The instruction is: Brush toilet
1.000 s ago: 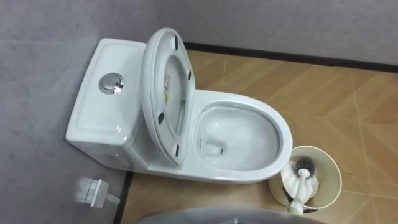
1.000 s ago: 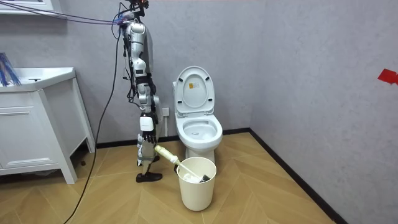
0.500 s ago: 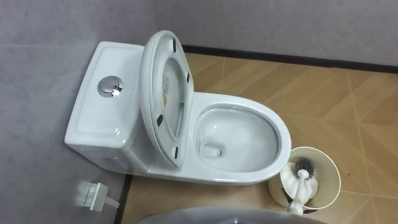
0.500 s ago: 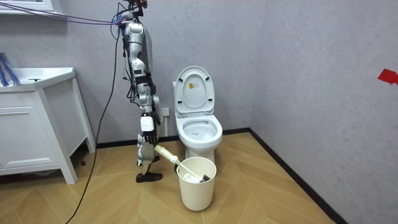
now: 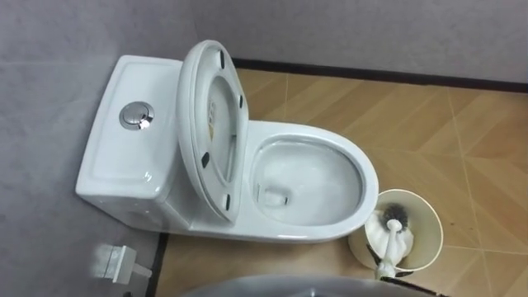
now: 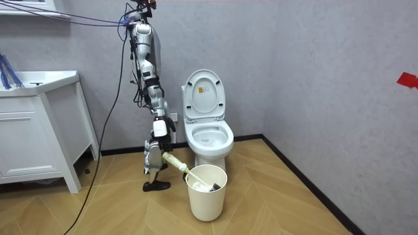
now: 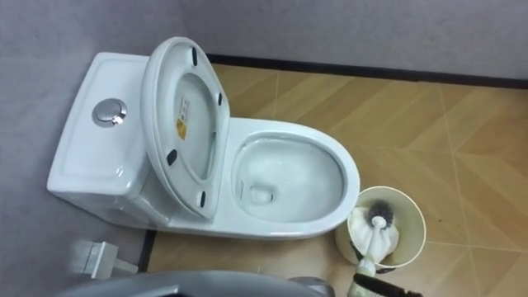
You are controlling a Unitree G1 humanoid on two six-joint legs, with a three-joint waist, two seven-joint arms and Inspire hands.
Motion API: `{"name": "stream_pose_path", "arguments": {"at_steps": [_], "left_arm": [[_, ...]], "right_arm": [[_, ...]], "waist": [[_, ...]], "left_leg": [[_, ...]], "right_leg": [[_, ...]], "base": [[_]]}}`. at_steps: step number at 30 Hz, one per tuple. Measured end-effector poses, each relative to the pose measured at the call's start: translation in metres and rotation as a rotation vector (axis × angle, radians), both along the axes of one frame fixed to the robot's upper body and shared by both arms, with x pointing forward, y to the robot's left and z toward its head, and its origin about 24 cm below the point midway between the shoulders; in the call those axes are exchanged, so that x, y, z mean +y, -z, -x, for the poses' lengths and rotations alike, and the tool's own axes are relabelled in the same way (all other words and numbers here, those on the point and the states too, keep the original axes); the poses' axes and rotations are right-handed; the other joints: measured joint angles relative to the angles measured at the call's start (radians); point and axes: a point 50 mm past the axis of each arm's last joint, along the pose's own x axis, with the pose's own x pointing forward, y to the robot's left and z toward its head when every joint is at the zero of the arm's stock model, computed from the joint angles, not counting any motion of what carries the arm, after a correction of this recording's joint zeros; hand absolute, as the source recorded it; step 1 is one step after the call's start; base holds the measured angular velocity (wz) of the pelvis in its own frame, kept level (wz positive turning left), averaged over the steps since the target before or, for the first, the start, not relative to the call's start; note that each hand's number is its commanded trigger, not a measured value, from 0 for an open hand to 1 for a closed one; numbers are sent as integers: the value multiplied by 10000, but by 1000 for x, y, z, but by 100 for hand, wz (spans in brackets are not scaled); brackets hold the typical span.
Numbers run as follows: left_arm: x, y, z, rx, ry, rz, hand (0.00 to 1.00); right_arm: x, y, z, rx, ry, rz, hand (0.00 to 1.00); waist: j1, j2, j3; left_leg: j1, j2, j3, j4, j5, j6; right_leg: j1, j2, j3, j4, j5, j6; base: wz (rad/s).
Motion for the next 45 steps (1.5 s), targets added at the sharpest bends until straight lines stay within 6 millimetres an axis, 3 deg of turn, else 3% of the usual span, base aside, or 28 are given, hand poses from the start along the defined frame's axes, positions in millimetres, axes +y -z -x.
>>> {"name": "stream_pose_path", "arguments": {"at_steps": [1, 4, 8, 13, 19, 22, 27, 34, 39, 45], "left_arm": [[1, 0, -1, -42, 23, -36, 0], [2, -1, -4, -121, 72, -87, 0], [2, -3, -25, -691, 230, -111, 0], [1, -6, -51, -1428, 445, -65, 0], [-5, -9, -80, -2088, 833, 73, 0], [-11, -12, -98, -2305, 1397, 117, 0], [-24, -21, -138, -3031, 2550, 173, 0], [-25, -33, -163, -4124, 2471, 127, 0], [-21, -42, -175, -4685, 2402, -175, 0], [-26, -50, -189, -5292, 2615, -203, 0]], "right_arm": [[-1, -1, -2, -23, -9, 44, 0], [-4, -3, -10, -155, -33, 171, 0], [-4, -4, -19, -233, -42, 222, 0], [-4, -6, -41, -379, -62, 282, 0], [-9, -14, -70, -638, 246, 168, 0], [-13, -19, -81, -730, 249, 235, 0], [-16, -31, -110, -1369, 107, 271, 0], [-23, -41, -127, -1757, -169, 327, 0], [-39, -51, -132, -1863, -314, 846, 0], [-40, -58, -144, -2118, -493, 983, 0]], "waist": [[0, 35, -31], [6, 72, -23], [58, 89, -13], [87, 273, 49], [283, 379, 70], [312, 369, 136], [515, 342, 328], [649, 334, 385], [759, 324, 420], [844, 327, 426]], "left_leg": [[-69, 2, -1, 7, 1, 2], [-349, 9, -57, 120, 3, 3], [-1071, 9, -303, 370, 6, 7], [-2021, 74, -339, 796, 25, 26], [-3501, 112, -403, 1330, 90, 128], [-4431, 86, -452, 1694, 163, 214], [-6054, -19, -505, 2508, 272, 390], [-7829, -80, -493, 3331, 366, 559], [-8961, -207, -412, 3854, 460, 631], [-9780, -194, -236, 4265, 483, 659]], "right_leg": [[-86, 1, -7, 32, 4, -3], [-344, -3, -51, 167, 14, -10], [-918, -8, -277, 308, 28, -32], [-1743, 3, -369, 519, 118, -87], [-3388, -74, -423, 1453, 118, -97], [-4327, -174, -517, 1961, 118, -97], [-6041, -454, -548, 3048, 40, -106], [-7879, -718, -537, 4151, -52, -124], [-9191, -1024, -504, 5040, -215, -199], [-10175, -1063, -251, 5598, -288, -235]], "base": [[0], [5], [17], [1], [-2], [8], [6], [2], [6], [-4]]}}
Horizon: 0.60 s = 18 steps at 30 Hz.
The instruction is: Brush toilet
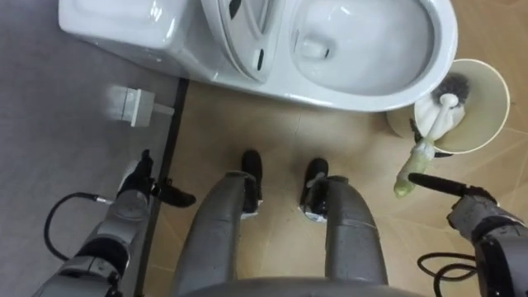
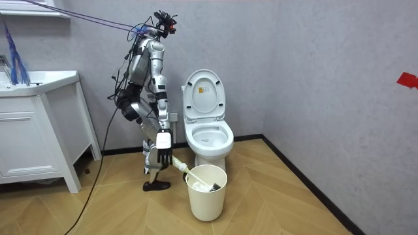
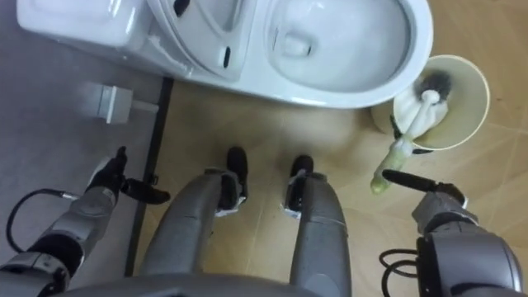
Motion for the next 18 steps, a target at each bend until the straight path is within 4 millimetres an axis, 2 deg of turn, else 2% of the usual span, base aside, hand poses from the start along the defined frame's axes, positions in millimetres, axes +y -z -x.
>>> {"name": "stream_pose_path", "arguments": {"at_steps": [4, 9, 13, 18], "left_arm": [[-3, -7, -9, -544, 55, -209, 0], [-2, -23, -26, -1652, -533, -152, 0], [-9, -39, -44, -2589, -425, -100, 0], [-19, -57, -60, -3674, -192, -213, 0]], "right_arm": [[-2, -8, -11, -365, 76, 14, 0], [-4, -14, -21, -1055, 663, -454, 0], [-2, -16, -26, -1497, 1103, -914, 0], [0, -23, -37, -2924, 2500, -2114, 0]], "waist": [[5, 0, 3], [42, -4, 10], [30, 53, 38], [51, 171, 87]], "left_leg": [[-560, 6, 42, 358, -22, 5], [-1170, 3, 78, 1067, -266, -12], [-1766, 23, -78, 1789, -494, -71], [-2322, 176, 17, 2289, -637, -24]], "right_leg": [[-596, -82, 13, 417, -85, -60], [-1253, -268, 24, 1334, -466, -162], [-1740, -271, -12, 1914, -658, -235], [-2295, -234, 37, 2288, -702, -263]], "base": [[6], [7], [1], [-7]]}}
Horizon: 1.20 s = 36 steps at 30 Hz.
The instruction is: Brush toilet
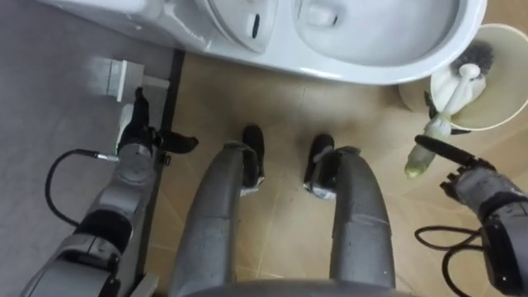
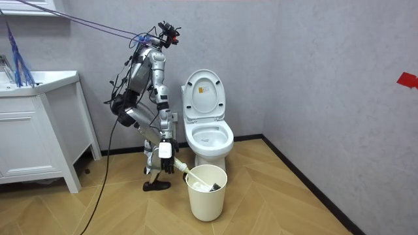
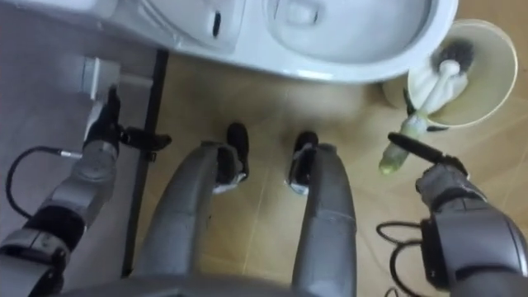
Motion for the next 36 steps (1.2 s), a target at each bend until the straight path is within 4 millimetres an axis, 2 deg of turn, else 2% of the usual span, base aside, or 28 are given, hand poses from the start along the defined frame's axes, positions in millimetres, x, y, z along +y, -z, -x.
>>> {"name": "stream_pose_path", "arguments": {"at_steps": [4, 9, 14, 20, 26, 29, 36], "left_arm": [[-4, -11, -9, -600, -26, -73, 0], [-7, -23, -19, -1160, 88, -187, 0], [-8, -24, -20, -1223, 175, -297, 0], [-6, -26, -21, -1332, 374, -368, 0], [-7, -26, -21, -1382, 445, -316, 0], [-8, -27, -22, -1452, 509, -304, 0], [-14, -31, -23, -1766, 626, -117, 0]], "right_arm": [[-3, -6, -5, -707, 492, -425, 0], [-9, -11, -8, -1241, 401, -489, 0], [-12, -13, -9, -1483, 243, -494, 0], [-16, -16, -9, -1564, -343, -207, 0], [-18, -20, -13, -1328, -1387, 389, 0], [-18, -21, -14, -1282, -1703, 624, 0], [-18, -23, -17, -841, -2512, 1253, 0]], "waist": [[87, 7, 2], [168, 13, 1], [170, 21, 3], [248, 135, 27], [318, 176, 50], [345, 227, 80], [481, 242, 89]], "left_leg": [[-257, 20, 209, 219, -66, 63], [-572, 11, 233, 395, -78, 82], [-714, 12, 227, 568, -140, 143], [-1114, 7, 233, 921, -239, 238], [-1233, -31, 299, 1014, -254, 240], [-1354, -12, 290, 1087, -255, 234], [-1517, -16, 260, 1193, -263, 215]], "right_leg": [[-398, -20, 235, 322, -33, 20], [-716, -82, 232, 503, -55, 7], [-812, -186, 154, 646, -109, 13], [-1175, -252, 140, 936, -159, 54], [-1381, -280, 266, 1124, -201, 67], [-1498, -277, 249, 1196, -214, 38], [-1628, -314, 215, 1325, -262, 4]], "base": [[-6], [0], [1], [0], [0], [0], [2]]}}
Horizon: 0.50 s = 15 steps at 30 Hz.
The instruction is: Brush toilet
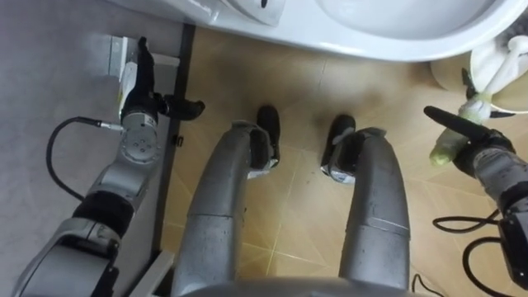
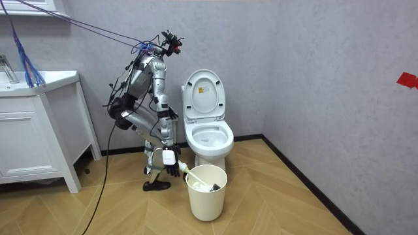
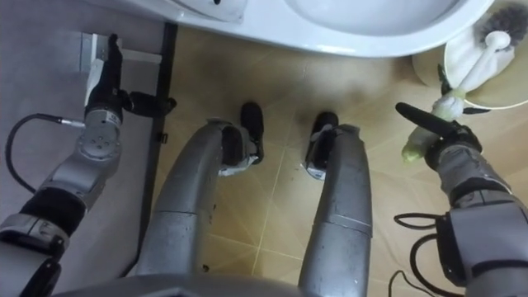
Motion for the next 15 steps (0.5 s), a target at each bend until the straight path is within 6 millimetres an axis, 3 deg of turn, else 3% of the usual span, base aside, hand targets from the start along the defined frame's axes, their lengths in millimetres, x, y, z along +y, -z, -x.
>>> {"name": "stream_pose_path", "arguments": {"at_steps": [1, 2, 3, 15], "left_arm": [[0, -1, 0, -39, -8, 22, 0], [-1, -2, -1, -128, -39, 36, 0], [-1, -3, -1, -197, -69, 58, 0], [-5, -7, -2, -385, 76, 286, 0]], "right_arm": [[0, 0, 0, 13, -58, 37, 50], [1, 0, -1, 48, -152, 99, 70], [1, -1, -2, 84, -243, 160, 100], [4, -3, -7, 208, -452, 357, 100]], "waist": [[4, 0, 0], [12, 0, 0], [14, 0, 0], [65, -9, 5]], "left_leg": [[0, -3, 0, 2, 0, 0], [-2, -7, 0, 9, 0, 1], [-2, -11, 1, 16, 0, 2], [-110, -117, -27, 46, 2, 3]], "right_leg": [[0, -9, -4, 5, -1, -2], [0, -19, -7, 13, -3, -3], [1, -27, -8, 22, -4, -2], [-130, -125, -2, 167, -85, 17]], "base": [[0], [0], [0], [3]]}}
